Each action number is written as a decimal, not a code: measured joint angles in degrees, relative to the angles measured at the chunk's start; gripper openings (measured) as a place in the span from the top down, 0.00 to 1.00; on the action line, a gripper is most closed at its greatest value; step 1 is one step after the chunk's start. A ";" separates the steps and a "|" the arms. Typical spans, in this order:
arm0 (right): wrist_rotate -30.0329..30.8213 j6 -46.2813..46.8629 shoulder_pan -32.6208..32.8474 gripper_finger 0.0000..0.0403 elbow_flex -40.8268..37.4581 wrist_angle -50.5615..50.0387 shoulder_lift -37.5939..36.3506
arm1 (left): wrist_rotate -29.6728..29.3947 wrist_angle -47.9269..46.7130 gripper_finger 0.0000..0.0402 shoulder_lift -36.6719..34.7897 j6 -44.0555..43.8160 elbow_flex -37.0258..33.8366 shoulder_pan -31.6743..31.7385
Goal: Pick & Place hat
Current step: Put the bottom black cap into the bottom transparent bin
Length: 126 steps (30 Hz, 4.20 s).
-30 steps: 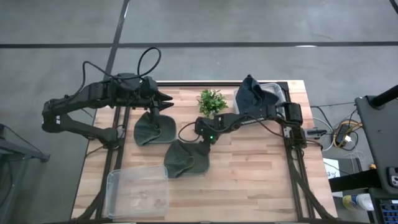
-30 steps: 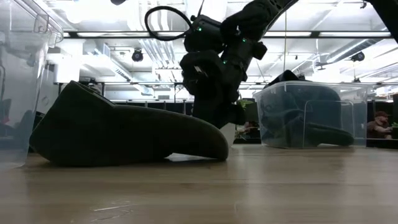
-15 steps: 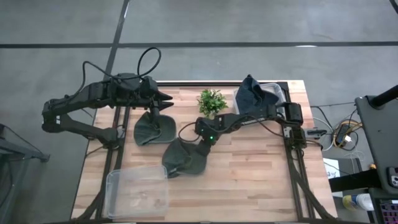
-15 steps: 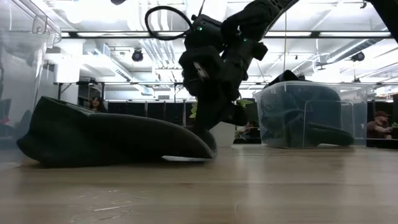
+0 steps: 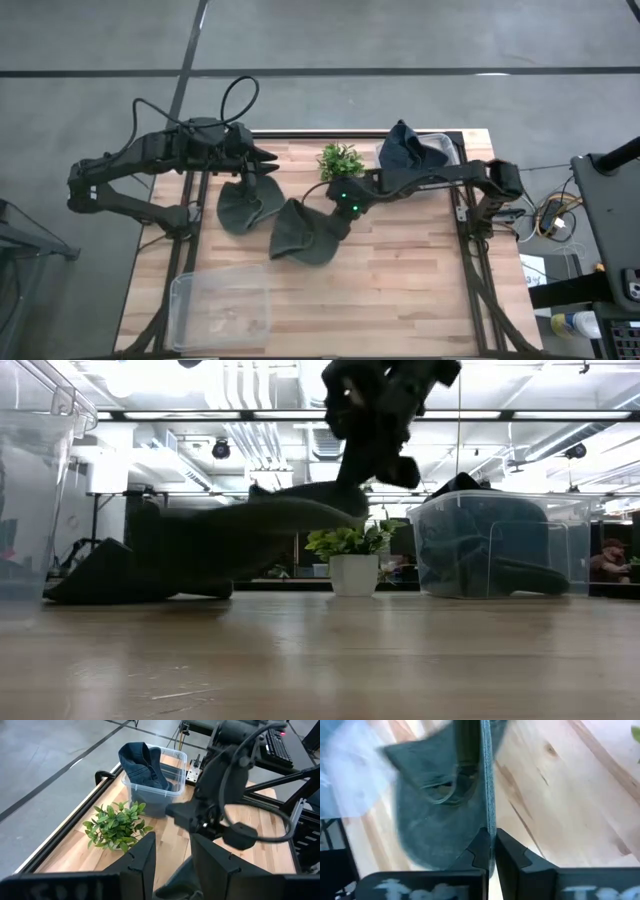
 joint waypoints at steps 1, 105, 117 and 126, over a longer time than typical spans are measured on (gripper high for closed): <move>0.06 -0.15 0.20 0.98 0.00 -0.14 -0.84 | -0.01 0.01 0.70 0.00 -0.23 0.00 0.01; 44.95 -51.29 8.50 0.52 12.60 57.20 -15.92 | -9.83 57.64 0.99 4.09 -24.09 2.93 0.07; 44.61 -54.65 7.49 0.52 18.62 61.61 -9.75 | -6.86 56.58 0.99 5.81 -26.94 2.89 -0.12; 44.94 -50.09 6.41 0.87 24.29 53.52 -9.26 | -6.45 52.12 0.99 5.60 -26.75 2.89 -0.26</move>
